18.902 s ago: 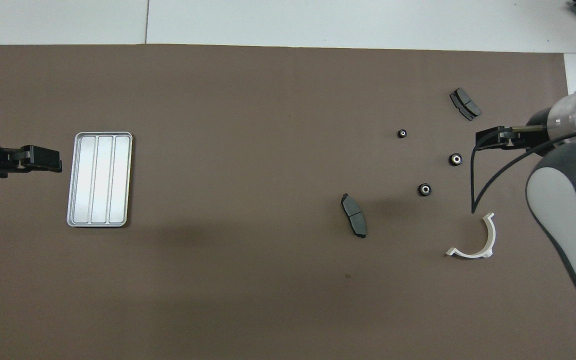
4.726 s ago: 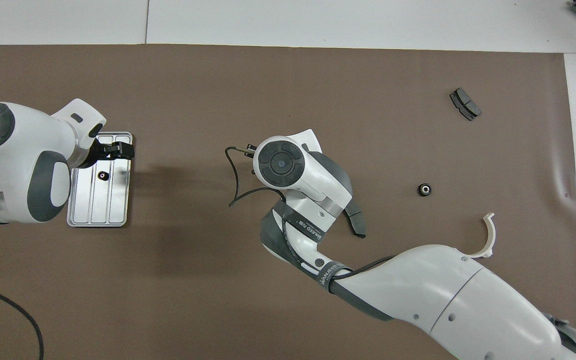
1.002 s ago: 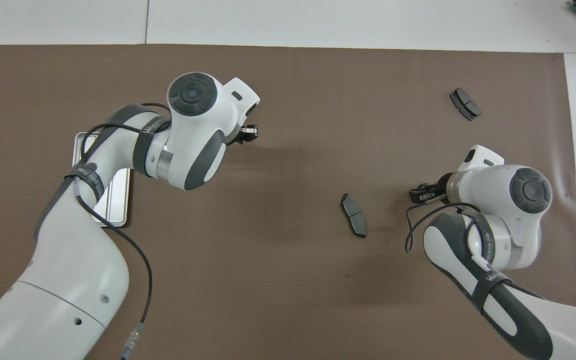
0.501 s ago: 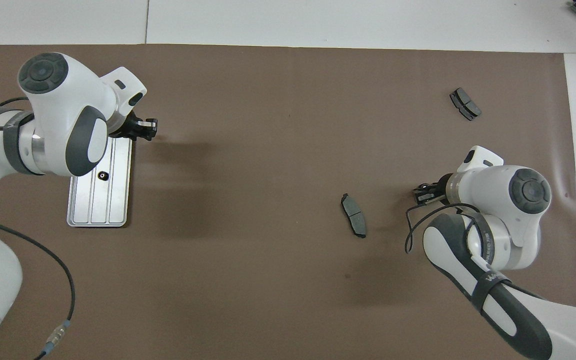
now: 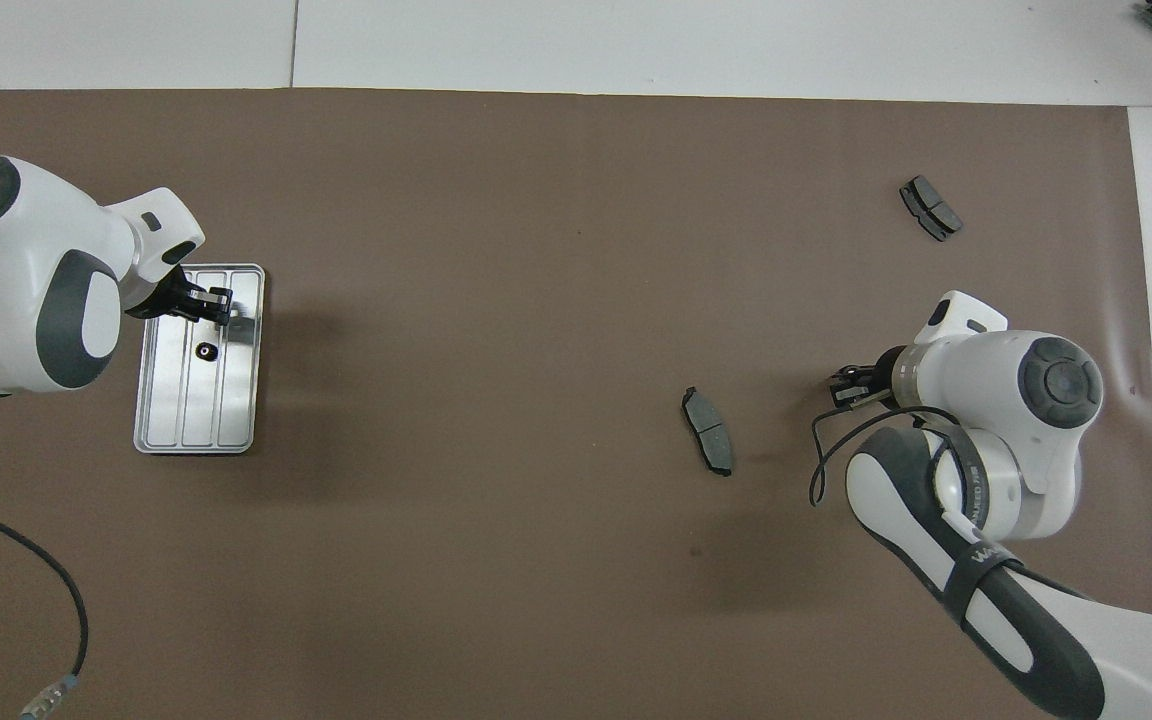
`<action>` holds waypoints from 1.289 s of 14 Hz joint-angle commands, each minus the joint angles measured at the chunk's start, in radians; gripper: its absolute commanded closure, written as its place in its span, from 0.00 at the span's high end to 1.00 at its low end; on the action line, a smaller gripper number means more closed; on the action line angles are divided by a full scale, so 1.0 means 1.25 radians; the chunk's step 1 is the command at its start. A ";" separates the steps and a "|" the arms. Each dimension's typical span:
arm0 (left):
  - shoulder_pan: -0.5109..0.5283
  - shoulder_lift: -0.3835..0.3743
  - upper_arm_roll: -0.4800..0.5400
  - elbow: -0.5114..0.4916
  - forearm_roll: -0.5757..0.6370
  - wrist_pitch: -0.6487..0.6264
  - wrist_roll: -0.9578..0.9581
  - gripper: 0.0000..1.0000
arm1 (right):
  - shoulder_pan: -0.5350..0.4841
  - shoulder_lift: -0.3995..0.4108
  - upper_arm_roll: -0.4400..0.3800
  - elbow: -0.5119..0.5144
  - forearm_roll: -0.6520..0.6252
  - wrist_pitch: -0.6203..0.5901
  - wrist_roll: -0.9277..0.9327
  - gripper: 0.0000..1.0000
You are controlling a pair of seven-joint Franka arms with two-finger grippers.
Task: Pick bearing gear from pile to tray
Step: 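Place the gear on the tray while the right gripper grasps the third gear, then carry the third gear to the center with the right gripper and release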
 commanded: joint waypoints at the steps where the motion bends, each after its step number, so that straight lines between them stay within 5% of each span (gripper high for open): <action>1: 0.004 -0.038 -0.007 -0.073 -0.026 0.085 0.011 0.16 | 0.013 -0.010 0.011 0.025 0.028 -0.015 0.061 0.00; 5: 0.004 -0.035 -0.006 -0.073 -0.068 0.113 0.011 0.22 | 0.025 -0.013 0.025 0.204 0.027 -0.231 0.196 0.00; 6: 0.004 -0.035 -0.006 -0.072 -0.067 0.114 0.014 0.35 | 0.030 -0.006 0.033 0.260 0.025 -0.280 0.251 0.00; 8: 0.003 -0.033 -0.005 -0.067 -0.067 0.113 0.019 0.76 | 0.041 0.027 0.059 0.352 0.018 -0.333 0.365 0.00; 12: -0.007 -0.031 -0.005 -0.036 -0.067 0.096 0.011 0.77 | 0.047 0.103 0.172 0.469 -0.014 -0.327 0.618 0.00; 18: -0.064 -0.042 -0.008 0.051 -0.067 -0.035 -0.078 0.77 | 0.078 0.332 0.370 0.646 -0.334 -0.316 1.082 0.00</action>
